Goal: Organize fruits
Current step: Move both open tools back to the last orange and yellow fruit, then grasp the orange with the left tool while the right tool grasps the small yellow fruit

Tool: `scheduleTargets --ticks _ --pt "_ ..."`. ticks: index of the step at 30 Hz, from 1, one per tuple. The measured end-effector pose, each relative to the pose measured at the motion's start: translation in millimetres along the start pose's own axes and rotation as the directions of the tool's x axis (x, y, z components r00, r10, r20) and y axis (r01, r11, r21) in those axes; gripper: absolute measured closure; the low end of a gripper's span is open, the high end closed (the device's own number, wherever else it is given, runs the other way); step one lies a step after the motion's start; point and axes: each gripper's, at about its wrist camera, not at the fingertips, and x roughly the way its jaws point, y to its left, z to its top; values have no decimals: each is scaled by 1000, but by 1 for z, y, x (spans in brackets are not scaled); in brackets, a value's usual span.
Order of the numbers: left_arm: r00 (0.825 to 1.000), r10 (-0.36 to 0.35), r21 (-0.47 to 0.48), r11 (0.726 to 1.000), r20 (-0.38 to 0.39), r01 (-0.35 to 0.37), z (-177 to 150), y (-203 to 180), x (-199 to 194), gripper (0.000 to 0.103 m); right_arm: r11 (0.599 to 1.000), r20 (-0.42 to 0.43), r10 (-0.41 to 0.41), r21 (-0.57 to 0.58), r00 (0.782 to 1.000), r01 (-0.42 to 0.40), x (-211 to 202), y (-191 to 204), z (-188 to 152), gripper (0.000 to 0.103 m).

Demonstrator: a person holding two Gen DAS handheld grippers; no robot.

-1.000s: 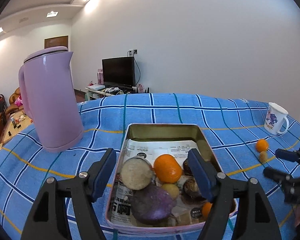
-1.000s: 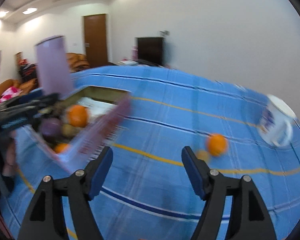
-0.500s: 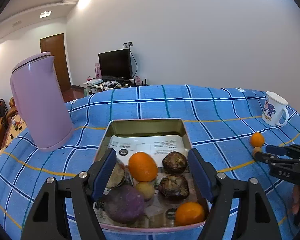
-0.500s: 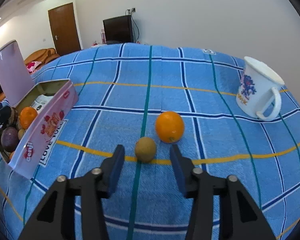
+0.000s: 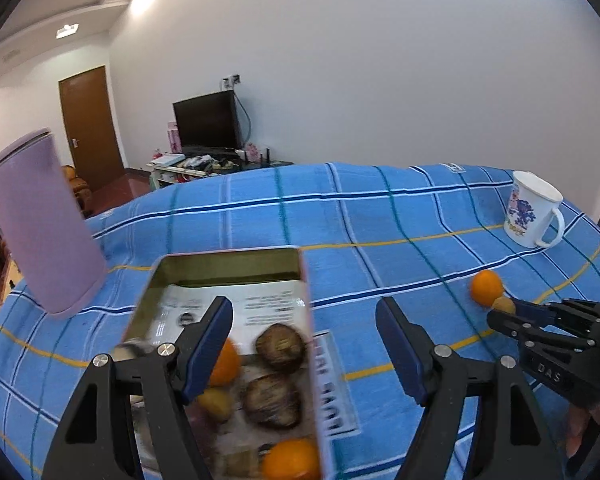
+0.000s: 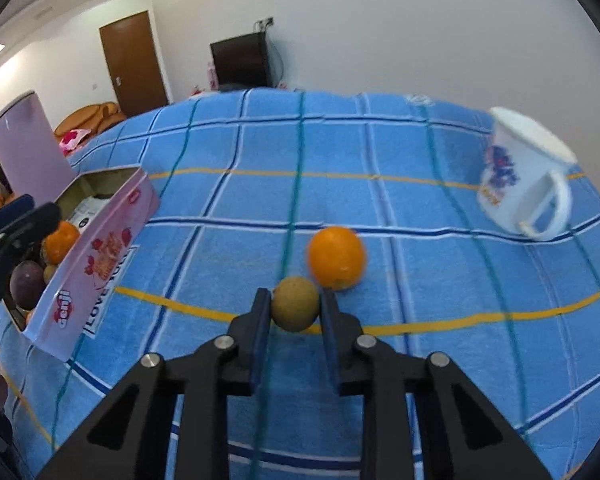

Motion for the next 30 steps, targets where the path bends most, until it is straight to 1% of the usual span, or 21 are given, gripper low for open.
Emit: scheduleTargets --ticks 2,5,7,9,12,14,17,22,25,28,29,30 --pt "1000 -20 9 1000 -22 20 6 -15 9 28 1000 4 -28 6 1000 28 -2 -10 0 76" --pt "998 -50 29 998 -39 51 13 -41 19 28 994 13 -103 31 995 102 -5 -37 1 76" --pt "995 -82 44 995 -51 85 17 -63 27 28 991 13 -128 48 992 128 -7 -51 2 76" --pt "991 -112 49 992 -67 116 19 -79 34 28 983 18 -175 57 984 174 -7 -66 4 76" --pt "976 -180 33 982 -119 185 19 -102 50 28 978 15 -196 78 980 194 -8 -84 7 76" --pt "970 -201 29 978 -138 207 18 -113 59 28 978 14 -189 99 982 186 -9 -92 7 76" --pt "966 -207 43 975 -157 216 16 -127 70 28 978 20 -179 112 984 176 -12 -97 7 76" --pt "957 -242 49 966 -163 253 20 -141 77 28 976 13 -155 155 988 151 -13 -106 5 76" --pt "954 -247 57 964 -170 260 19 -147 83 28 976 10 -143 170 990 139 -12 -108 4 76" --pt "949 -248 56 963 -195 263 16 -150 92 28 976 9 -144 164 990 141 -12 -105 4 76" --pt "948 -248 54 963 -201 264 15 -150 95 32 977 5 -145 162 989 142 -12 -105 4 76" --pt "940 -262 42 960 -219 277 15 -150 99 35 976 0 -147 161 989 145 -11 -105 4 76"
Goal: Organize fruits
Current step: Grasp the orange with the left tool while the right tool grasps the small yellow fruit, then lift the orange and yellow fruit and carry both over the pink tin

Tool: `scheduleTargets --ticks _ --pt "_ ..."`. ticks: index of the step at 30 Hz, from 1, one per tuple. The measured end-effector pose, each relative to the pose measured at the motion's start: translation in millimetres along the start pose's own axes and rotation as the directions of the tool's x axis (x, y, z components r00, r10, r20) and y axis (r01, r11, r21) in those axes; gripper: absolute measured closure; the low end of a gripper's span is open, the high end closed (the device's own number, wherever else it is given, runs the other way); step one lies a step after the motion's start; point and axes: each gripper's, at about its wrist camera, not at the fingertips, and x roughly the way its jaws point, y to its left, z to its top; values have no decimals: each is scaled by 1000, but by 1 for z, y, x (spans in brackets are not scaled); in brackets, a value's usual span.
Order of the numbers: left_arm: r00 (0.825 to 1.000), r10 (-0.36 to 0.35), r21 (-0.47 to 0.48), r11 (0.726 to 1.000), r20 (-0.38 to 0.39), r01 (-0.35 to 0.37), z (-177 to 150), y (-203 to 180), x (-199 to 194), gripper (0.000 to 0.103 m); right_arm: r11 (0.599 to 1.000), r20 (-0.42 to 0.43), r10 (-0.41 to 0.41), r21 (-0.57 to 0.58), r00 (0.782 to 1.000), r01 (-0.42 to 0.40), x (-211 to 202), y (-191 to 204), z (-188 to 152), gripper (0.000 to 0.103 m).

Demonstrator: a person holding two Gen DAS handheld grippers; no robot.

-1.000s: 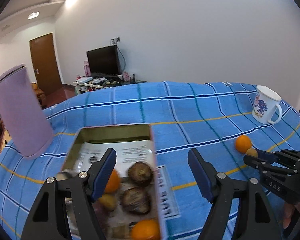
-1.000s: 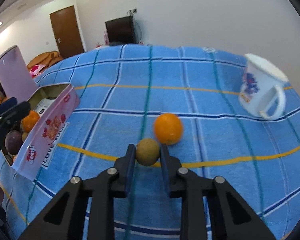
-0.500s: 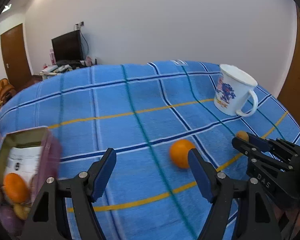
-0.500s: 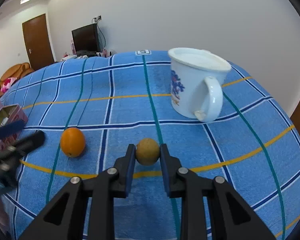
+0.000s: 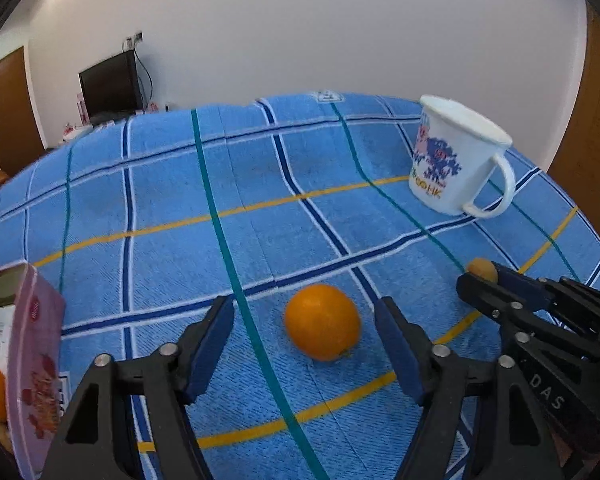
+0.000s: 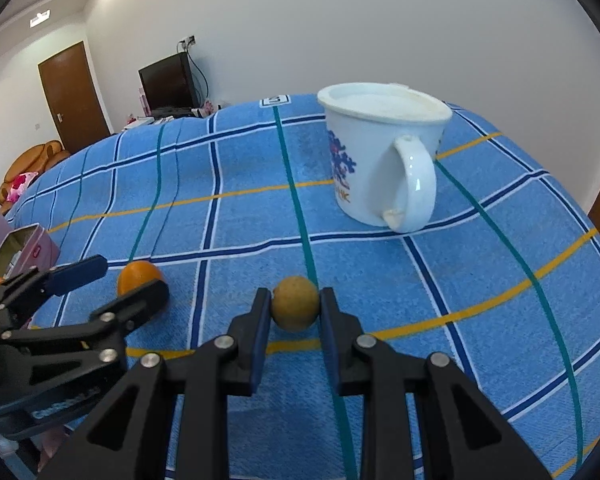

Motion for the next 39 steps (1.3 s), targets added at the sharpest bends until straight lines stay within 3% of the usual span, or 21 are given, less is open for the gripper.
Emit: scheduleTargets --ticks 3,4,6,14,26,39 --pt "999 -43 -24 999 -32 43 0 4 7 45 1000 -4 0 -5 1000 0 1 1 0 76" --pt "997 -57 -34 998 -43 56 0 6 10 56 1000 -6 0 -7 1000 0 3 3 1 76" --pt "996 -78 -34 996 -41 77 0 6 10 62 1000 -2 4 -12 1000 -4 2 4 1 76" --pt "995 -104 -33 994 -10 104 -2 6 4 63 999 -12 34 -14 999 -34 7 8 1 75" --pt "995 -52 37 998 83 50 -3 -7 -17 63 999 24 46 -20 999 -46 1 11 1 75" --pt "991 -37 22 999 128 35 -6 -2 -26 63 998 97 45 -40 994 -41 -15 14 -1 75"
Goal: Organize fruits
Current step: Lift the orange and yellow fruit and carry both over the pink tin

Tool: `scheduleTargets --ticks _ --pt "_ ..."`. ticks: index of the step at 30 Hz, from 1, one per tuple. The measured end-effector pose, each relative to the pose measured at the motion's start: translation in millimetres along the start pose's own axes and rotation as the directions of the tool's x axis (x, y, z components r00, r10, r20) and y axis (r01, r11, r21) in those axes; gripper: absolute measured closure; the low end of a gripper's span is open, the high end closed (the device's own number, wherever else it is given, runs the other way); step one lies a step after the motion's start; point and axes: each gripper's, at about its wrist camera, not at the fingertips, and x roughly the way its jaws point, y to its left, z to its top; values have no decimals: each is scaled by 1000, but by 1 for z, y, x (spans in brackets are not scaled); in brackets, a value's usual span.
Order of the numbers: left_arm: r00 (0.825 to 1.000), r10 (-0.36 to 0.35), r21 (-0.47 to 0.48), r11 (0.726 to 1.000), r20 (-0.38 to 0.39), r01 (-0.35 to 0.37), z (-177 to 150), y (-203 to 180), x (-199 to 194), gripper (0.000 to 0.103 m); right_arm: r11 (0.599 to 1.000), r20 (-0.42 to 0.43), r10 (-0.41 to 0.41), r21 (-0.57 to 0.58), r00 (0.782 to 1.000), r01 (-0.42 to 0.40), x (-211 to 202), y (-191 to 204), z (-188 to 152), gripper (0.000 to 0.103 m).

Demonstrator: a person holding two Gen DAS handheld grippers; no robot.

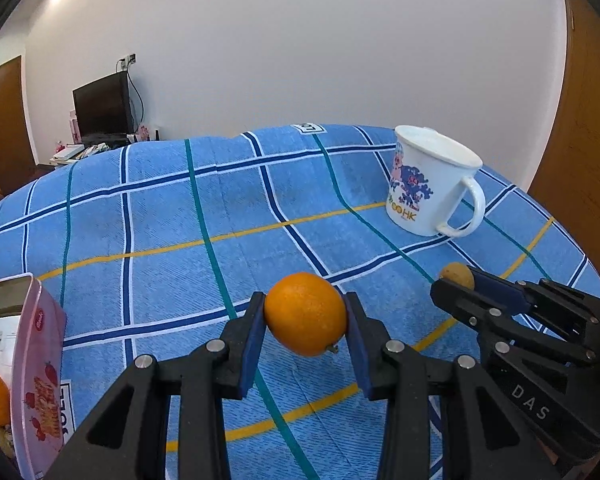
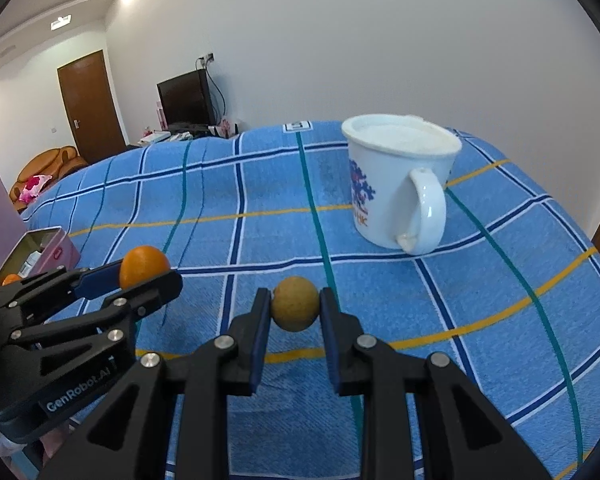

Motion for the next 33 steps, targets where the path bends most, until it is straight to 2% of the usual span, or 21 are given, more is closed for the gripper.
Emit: scheduleTargets --ticks 16,33 --pt "993 47 62 997 105 -54 -3 -11 -20 63 1000 81 1 -25 997 1 -15 6 -1 75" --pt "975 68 59 995 211 -82 -9 -13 -43 63 998 181 -8 -59 983 19 -35 14 -6 75"
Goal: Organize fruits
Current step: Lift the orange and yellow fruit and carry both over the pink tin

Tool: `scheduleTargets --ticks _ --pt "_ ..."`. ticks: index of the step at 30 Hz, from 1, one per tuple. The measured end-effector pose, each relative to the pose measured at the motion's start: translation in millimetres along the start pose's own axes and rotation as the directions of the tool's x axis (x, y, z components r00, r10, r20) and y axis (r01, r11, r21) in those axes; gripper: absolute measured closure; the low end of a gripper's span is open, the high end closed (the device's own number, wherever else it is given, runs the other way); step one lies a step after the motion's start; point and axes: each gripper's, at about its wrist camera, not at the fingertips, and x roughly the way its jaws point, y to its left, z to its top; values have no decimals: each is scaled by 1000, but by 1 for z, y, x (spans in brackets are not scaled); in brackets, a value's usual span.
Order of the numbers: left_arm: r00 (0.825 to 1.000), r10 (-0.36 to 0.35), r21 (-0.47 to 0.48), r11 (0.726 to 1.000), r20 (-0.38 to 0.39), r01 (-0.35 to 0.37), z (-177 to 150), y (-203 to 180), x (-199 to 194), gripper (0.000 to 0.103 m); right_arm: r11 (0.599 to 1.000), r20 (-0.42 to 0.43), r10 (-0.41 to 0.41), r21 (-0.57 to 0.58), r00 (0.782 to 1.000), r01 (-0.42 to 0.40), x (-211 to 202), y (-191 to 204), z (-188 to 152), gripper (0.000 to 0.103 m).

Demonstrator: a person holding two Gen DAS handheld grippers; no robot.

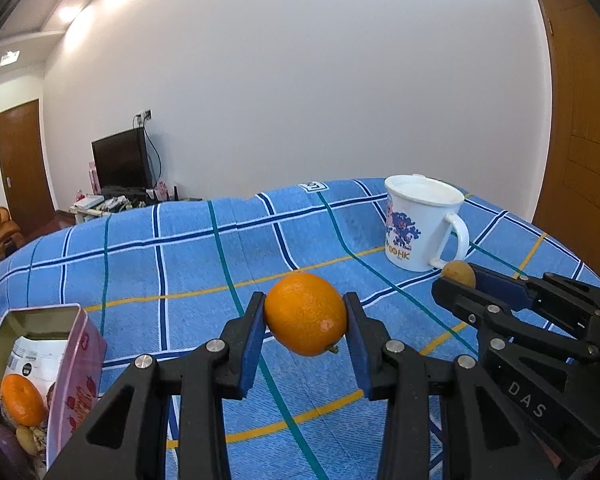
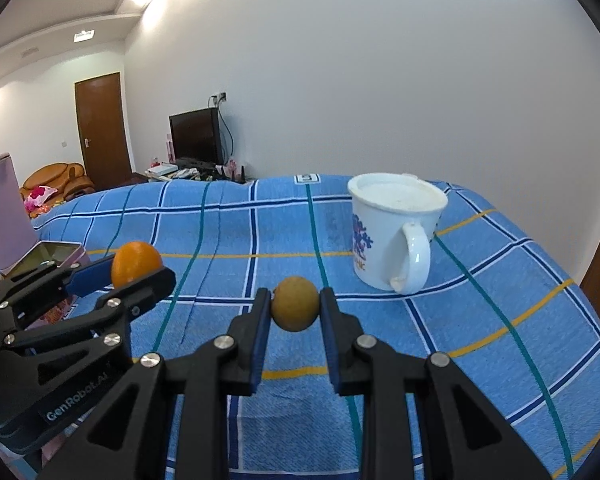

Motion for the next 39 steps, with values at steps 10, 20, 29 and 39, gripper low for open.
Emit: scheduleTargets --ticks 10,20,29,39 --pt "999 27 36 999 46 -29 -3 -5 -14 63 1000 57 -21 -16 998 22 -13 4 -2 75" --pt "999 40 23 999 27 -41 -8 3 -21 63 1000 62 -13 -26 998 15 -21 11 -5 75" --pt "998 59 27 998 9 -60 -15 13 -31 63 999 56 20 -44 998 -17 -29 27 -10 75" --pt "997 75 32 997 -14 -75 -25 23 -48 63 995 41 75 -66 996 -72 -34 54 -15 75"
